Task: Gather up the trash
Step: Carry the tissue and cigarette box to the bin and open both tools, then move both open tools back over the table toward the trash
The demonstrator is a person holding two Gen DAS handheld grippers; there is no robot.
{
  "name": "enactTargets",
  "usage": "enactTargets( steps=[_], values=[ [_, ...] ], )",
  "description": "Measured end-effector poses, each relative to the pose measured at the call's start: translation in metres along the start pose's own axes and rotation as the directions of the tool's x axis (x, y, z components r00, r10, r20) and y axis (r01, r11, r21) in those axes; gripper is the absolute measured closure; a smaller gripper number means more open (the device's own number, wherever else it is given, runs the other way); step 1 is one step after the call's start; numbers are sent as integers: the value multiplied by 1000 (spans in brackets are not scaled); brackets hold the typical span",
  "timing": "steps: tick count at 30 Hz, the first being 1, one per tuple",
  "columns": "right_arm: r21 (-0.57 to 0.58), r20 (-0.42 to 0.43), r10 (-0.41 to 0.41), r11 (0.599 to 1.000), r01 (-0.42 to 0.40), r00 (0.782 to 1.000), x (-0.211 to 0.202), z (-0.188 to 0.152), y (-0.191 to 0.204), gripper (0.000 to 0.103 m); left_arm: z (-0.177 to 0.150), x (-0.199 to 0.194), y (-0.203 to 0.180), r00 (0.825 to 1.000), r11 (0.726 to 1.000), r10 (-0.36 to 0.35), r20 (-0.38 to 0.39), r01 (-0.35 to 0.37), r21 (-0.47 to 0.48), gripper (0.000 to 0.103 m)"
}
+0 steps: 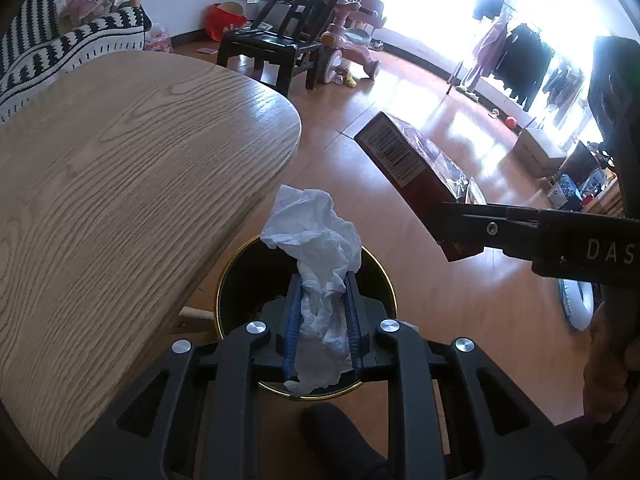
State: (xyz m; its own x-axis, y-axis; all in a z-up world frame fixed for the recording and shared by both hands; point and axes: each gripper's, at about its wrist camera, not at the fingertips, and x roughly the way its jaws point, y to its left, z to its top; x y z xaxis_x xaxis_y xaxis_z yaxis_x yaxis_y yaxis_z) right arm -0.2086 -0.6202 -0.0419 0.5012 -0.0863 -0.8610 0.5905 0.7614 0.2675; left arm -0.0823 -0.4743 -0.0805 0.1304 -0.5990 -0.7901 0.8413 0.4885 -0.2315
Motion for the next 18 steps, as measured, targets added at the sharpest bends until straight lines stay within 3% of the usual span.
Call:
enactTargets(
  steps=[2, 4, 6, 18],
  values=[
    [2, 0, 2, 1000, -2, 1000, 0, 0, 0, 43, 0, 0, 1, 1000, 1000, -3, 2, 3, -7, 80],
    [4, 0, 1, 1000, -1, 1000, 0, 0, 0, 41, 0, 0, 3, 1000, 1000, 1, 3, -1, -17, 60],
    [3, 0, 1, 1000, -1, 1000, 0, -1, 1, 36, 0, -2, 4, 1000, 1000, 4, 16, -4, -26, 49],
    [-42, 49, 8, 999, -6, 999, -11, 6, 27, 28, 1, -34, 15, 998, 999, 23, 65, -22, -24, 29]
  ],
)
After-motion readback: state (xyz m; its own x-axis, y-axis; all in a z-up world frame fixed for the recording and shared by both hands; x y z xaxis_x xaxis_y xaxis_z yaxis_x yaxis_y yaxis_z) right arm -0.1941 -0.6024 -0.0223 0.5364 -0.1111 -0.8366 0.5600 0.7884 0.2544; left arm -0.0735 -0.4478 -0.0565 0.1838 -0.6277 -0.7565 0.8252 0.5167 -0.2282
